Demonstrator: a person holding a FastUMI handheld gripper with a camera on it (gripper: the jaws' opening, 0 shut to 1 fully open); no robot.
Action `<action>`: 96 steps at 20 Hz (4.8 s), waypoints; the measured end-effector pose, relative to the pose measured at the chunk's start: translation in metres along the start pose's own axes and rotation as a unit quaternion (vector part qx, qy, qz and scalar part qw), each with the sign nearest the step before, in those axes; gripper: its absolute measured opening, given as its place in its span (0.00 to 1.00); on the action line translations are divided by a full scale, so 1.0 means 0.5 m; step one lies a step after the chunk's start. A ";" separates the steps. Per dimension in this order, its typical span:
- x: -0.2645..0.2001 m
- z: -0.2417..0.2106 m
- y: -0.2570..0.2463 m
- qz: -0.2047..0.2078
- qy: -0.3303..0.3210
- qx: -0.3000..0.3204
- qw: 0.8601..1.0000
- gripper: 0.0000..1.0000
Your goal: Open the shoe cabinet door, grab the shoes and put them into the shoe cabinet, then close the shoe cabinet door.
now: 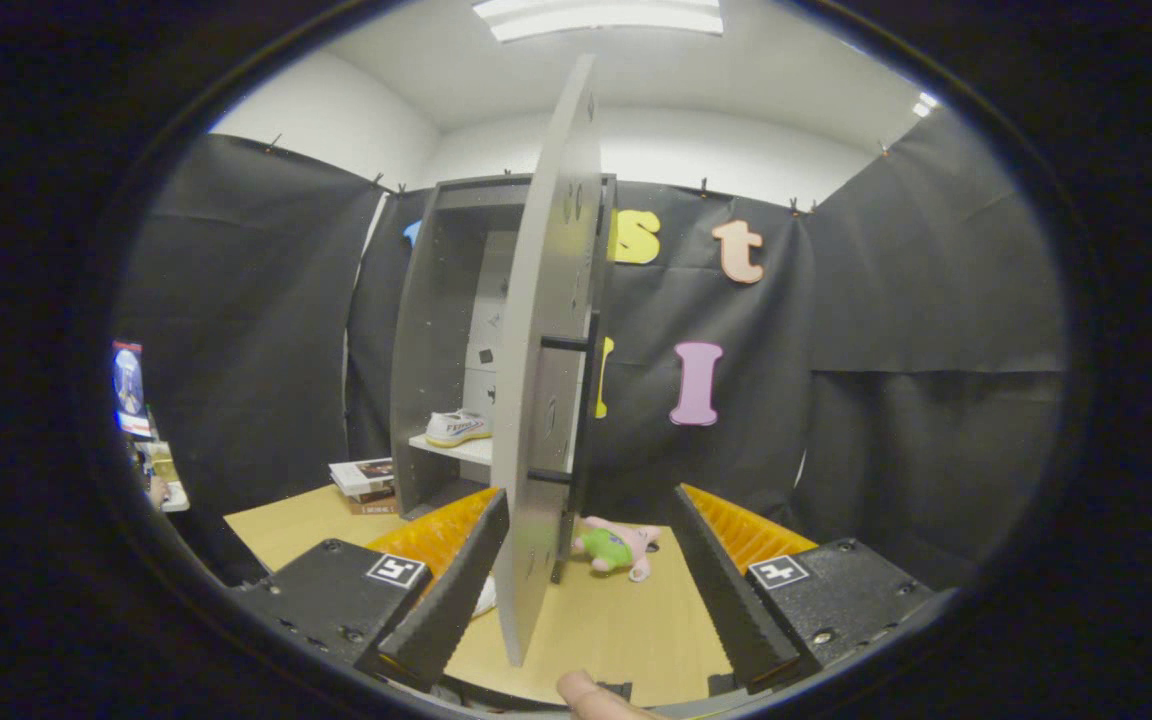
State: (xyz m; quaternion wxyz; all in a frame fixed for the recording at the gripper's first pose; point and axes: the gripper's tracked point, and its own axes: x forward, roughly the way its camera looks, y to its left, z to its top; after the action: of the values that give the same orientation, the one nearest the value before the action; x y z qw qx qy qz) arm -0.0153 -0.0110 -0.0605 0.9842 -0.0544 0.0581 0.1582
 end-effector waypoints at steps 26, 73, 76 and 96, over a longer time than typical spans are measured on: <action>0.286 -0.459 0.498 -0.031 0.071 0.020 0.997 1.00; 0.400 -0.410 0.507 -0.028 0.069 0.047 0.996 0.06; 0.375 -0.329 0.501 -0.016 0.064 0.056 0.996 0.06; 0.514 0.216 0.382 -0.051 -0.014 0.002 0.999 0.06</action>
State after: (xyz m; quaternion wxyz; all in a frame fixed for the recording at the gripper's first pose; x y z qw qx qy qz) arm 0.1766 0.2614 -0.0047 0.9918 -0.0531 0.0418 0.1083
